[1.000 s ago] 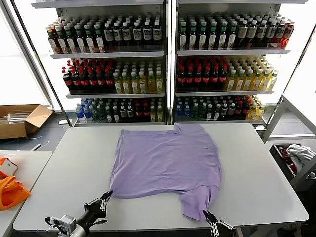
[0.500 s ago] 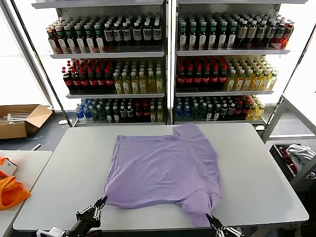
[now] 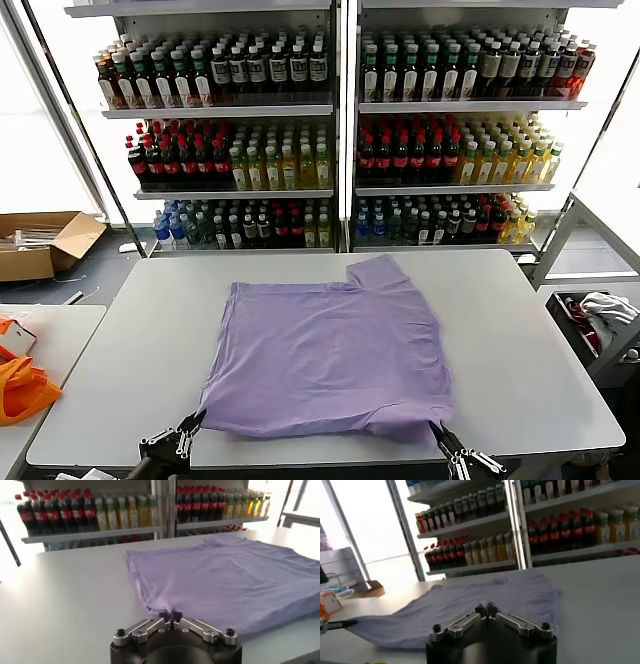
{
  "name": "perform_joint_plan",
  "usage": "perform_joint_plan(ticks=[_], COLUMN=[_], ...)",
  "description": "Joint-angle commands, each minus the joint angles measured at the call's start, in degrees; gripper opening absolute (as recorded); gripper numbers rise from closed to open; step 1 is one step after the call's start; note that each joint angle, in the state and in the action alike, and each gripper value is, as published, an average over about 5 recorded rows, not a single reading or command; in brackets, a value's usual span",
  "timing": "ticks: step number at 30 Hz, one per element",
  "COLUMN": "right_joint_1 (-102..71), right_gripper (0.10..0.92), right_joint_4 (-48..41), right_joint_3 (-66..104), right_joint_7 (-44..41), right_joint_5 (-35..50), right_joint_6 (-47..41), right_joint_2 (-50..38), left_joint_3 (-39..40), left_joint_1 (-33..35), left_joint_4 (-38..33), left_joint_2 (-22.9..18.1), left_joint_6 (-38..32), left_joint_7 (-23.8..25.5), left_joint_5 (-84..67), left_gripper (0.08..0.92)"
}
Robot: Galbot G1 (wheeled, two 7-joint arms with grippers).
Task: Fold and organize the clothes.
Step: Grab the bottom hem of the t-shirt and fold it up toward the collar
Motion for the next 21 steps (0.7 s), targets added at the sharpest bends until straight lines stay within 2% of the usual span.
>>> perform_joint_plan(ticks=[1,11,21], right_joint_1=[12.9,27.4,41.7], right_gripper=[0.107,0.107,0.107], right_joint_4=[-2.1,-11.4,-22.7], right_joint_3=[-1.0,-8.0,-19.5], right_joint_7=[3.7,7.5,9.3], right_joint_5=[2.3,4.1,5.4], right_joint_6=[-3.3,-5.4,-7.1], right_joint_2=[-2.4,-8.8,-12.1], left_joint_3=[0.9,6.5,14.2], left_joint_1=[-12.2,-24.1,-34.8], left_joint_4=[2.5,11.9,20.7], left_joint_2=[8.9,14.1,14.4], left_joint_6=[4.8,5.2,6.0], left_joint_7=[-0.1,0.0,-0.3], left_joint_5=[-5.9,-9.7,-12.2], left_gripper=[0.094,0.094,0.094])
